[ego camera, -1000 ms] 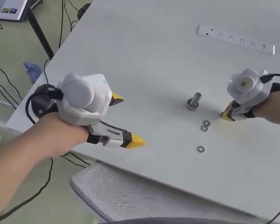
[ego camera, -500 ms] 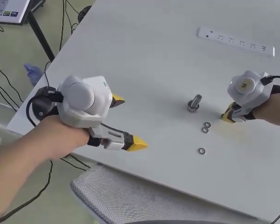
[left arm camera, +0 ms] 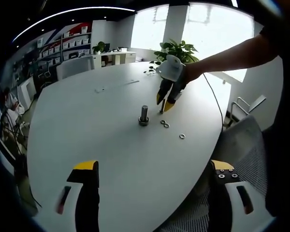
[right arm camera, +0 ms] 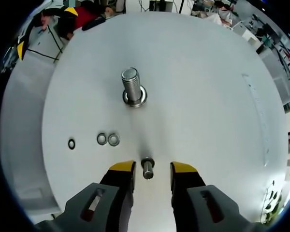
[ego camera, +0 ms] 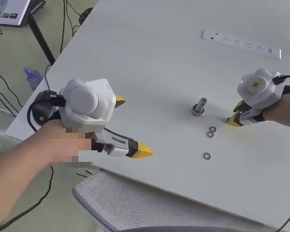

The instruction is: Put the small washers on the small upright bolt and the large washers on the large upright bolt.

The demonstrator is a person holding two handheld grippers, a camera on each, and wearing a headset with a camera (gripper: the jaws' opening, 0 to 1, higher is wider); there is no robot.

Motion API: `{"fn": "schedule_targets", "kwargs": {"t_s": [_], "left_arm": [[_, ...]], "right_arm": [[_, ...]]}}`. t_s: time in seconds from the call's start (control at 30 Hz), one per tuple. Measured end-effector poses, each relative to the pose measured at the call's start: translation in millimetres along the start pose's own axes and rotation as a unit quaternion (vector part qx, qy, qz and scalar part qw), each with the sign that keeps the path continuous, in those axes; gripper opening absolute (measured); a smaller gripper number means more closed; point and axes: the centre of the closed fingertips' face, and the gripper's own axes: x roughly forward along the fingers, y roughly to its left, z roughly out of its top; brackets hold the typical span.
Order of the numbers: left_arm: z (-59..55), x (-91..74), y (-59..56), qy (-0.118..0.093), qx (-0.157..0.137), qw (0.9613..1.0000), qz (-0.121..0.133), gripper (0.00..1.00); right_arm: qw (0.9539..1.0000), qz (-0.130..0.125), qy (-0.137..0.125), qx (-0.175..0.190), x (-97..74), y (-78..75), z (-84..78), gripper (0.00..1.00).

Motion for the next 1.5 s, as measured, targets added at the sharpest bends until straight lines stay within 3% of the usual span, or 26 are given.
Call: {"fn": "schedule_targets", "kwargs": {"t_s": [0.07,0.33,0.73,0.93,1.5], "left_arm": [[1.4,0.1,-0.4,-0.003,-0.001,1.0,0.001,1.0],[2.2,1.2,-3.5,0.003,0.009,1.0,0.003,0.99],[-5.9,-3.1,-2.9,0.013,0.018,0.9997,-0.004,0.95],[-5.3,-9.3,-0.6,0.007,0.018,0.9998,-0.008,0.94],[-12.2,-22.6,3.8,0.011,0.045,0.9983,-0.036,0.91]], "right_arm": [[1.0,-0.002,-0.005,0.003,-3.3,-1.1,1.7,0.31],[0.9998,-0.006,-0.017,0.006,-15.5,-2.1,7.3,0.31],[0.9996,-0.013,-0.024,0.001,-30.5,7.7,18.0,0.31],[0.9995,-0.017,-0.025,0.005,-35.8,14.7,22.0,0.3],[0.9998,-0.002,-0.02,0.009,-29.3,60.4,34.4,0.3]]}}
